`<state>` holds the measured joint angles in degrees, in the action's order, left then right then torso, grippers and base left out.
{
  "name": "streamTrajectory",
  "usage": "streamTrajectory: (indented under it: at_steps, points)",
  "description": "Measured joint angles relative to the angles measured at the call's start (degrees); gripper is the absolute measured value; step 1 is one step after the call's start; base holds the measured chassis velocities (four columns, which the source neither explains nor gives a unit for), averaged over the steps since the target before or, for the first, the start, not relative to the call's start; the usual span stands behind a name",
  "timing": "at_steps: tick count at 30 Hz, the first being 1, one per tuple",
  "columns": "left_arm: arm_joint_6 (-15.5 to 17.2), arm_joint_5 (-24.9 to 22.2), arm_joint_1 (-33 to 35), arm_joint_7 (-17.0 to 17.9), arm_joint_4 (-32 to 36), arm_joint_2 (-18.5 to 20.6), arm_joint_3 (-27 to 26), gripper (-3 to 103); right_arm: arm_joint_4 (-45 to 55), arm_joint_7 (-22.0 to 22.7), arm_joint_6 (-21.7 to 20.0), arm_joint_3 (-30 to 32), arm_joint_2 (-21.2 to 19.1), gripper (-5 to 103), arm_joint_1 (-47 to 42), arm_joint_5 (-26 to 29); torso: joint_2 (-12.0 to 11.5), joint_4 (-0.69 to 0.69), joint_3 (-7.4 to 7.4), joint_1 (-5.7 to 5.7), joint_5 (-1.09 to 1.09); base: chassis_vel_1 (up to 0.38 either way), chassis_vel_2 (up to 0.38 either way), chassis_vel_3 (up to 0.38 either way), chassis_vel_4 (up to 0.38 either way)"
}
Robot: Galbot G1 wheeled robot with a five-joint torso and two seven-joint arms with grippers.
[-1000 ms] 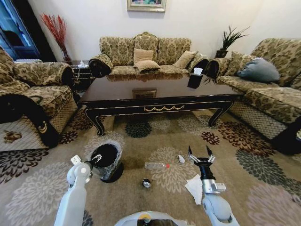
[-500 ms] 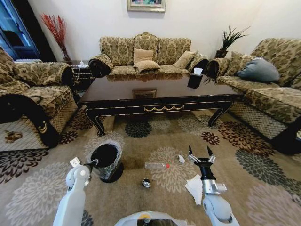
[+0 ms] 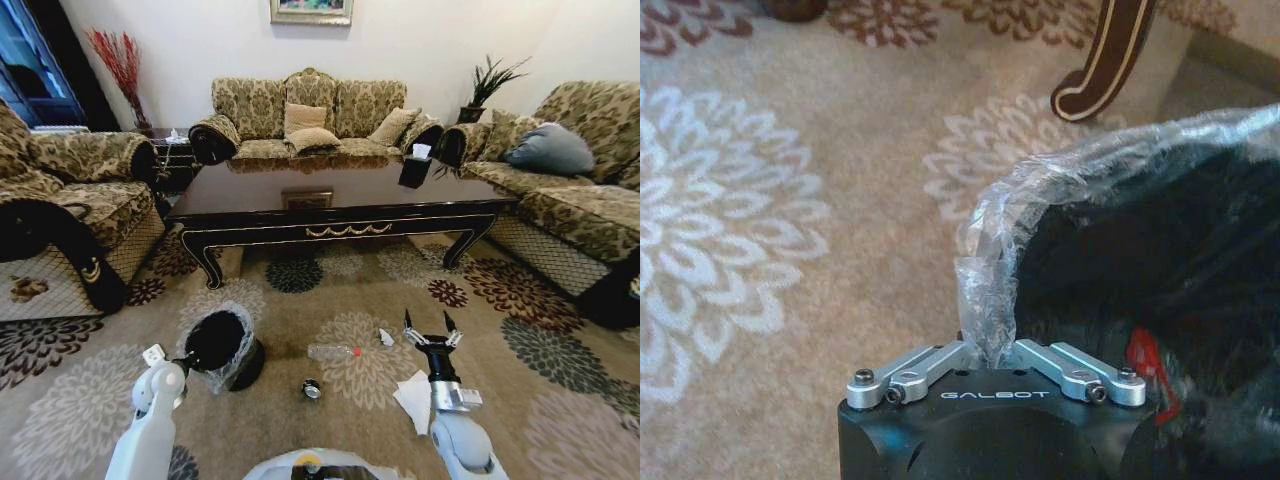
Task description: Move to the front of the table and pick up the trash from the floor, then place it into the trash bin.
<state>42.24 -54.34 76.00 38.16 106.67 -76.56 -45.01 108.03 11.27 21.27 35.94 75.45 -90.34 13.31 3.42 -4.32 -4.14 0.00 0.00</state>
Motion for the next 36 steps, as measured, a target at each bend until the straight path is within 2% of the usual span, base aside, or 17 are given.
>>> streamTrajectory:
  at_steps: [3, 6, 8, 11, 14, 18, 19, 21, 24, 25, 28, 33, 36]
  points:
    - [0.0, 0.09, 0.77, -0.4, 1.01, 0.33, -0.46, 1, -0.59, 2.2, -1.41, -0.4, -0.16, 100, 0.55, 1.75, 0.0, 0.0, 0.0, 0.0, -0.01, 0.0, 0.0, 0.0, 0.0]
    - [0.01, 0.02, 2.55, -0.7, 4.4, 1.05, -1.5, 0, -2.53, 5.64, -4.87, -1.56, -0.84, 100, 2.17, 9.5, 0.0, 0.01, 0.0, 0.0, 0.01, 0.0, 0.0, 0.0, 0.0]
    - [0.01, -0.05, 2.89, -0.74, 5.13, 1.17, -1.64, 0, -2.92, 6.17, -5.55, -1.76, -0.97, 100, 2.55, 10.95, 0.0, 0.01, 0.0, 0.0, 0.0, 0.0, 0.0, 0.0, 0.0]
    - [-0.01, -0.96, 5.09, -0.79, 10.32, 1.36, -2.67, 0, -5.51, 9.51, -10.03, -2.78, -1.72, 100, 4.98, 17.34, 0.0, 0.0, 0.0, 0.0, 0.01, 0.0, 0.0, 0.0, 0.0]
    - [-0.03, -1.25, 6.37, -0.78, 12.82, 1.09, -2.99, 0, -6.56, 11.04, -12.5, -3.34, -1.96, 100, 5.83, 20.06, 0.0, 0.01, 0.0, 0.0, 0.0, 0.0, 0.0, 0.0, 0.0]
    - [-0.02, -1.44, 8.94, -0.74, 18.35, -0.4, -3.31, 0, -8.33, 17.64, -21.42, -4.97, -2.05, 100, 7.67, 31.55, 0.0, 0.0, 0.0, 0.0, 0.0, 0.0, 0.0, 0.0, 0.0]
    - [-0.02, -1.44, 8.94, -0.74, 18.35, -0.4, -3.31, 0, -8.33, 17.64, -21.42, -4.97, -2.05, 100, 7.67, 31.55, 0.0, 0.0, 0.0, 0.0, 0.0, 0.0, 0.0, 0.0, 0.0]
    - [-0.02, -1.48, 9.64, -0.67, 20.3, -0.86, -3.4, 0, -9.36, 20.69, -25.09, -5.34, -2.01, 100, 8.43, 35.56, 0.0, 0.0, 0.0, 0.0, 0.01, 0.0, 0.0, 0.0, 0.0]
    - [-0.02, -1.57, 10.68, -0.53, 22.75, -1.34, -3.54, 0, -11.8, 27.03, -30.53, -5.57, -1.86, 100, 10.27, 42.95, 0.0, 0.0, 0.0, 0.0, 0.0, 0.0, 0.0, 0.0, 0.0]
    - [-0.02, -1.57, 10.68, -0.53, 22.75, -1.34, -3.54, 0, -11.8, 27.03, -30.53, -5.57, -1.86, 100, 10.27, 42.95, 0.0, 0.0, 0.0, 0.0, 0.0, 0.0, 0.0, 0.0, 0.0]
    - [-0.02, -1.54, 11.16, -0.47, 23.55, -1.58, -3.61, 0, -13.32, 31.25, -34.0, -5.33, -1.79, 100, 11.55, 47.4, 0.0, 0.01, 0.0, 0.0, 0.0, 0.0, 0.0, 0.0, 0.0]
    - [-0.02, -1.5, 11.21, -0.12, 23.78, -1.68, -3.6, 0, -15.87, 35.97, -38.0, -4.99, -1.72, 100, 12.74, 48.3, 0.0, 0.0, 0.0, 0.0, 0.0, 0.0, 0.0, 0.0, 0.0]
    - [-0.03, -1.57, 11.06, 0.14, 23.98, -1.58, -3.6, 0, -17.64, 36.7, -39.01, -4.86, -1.72, 100, 13.07, 47.7, 0.0, 0.0, 0.0, 0.0, 0.0, 0.0, 0.0, 0.0, 0.0]
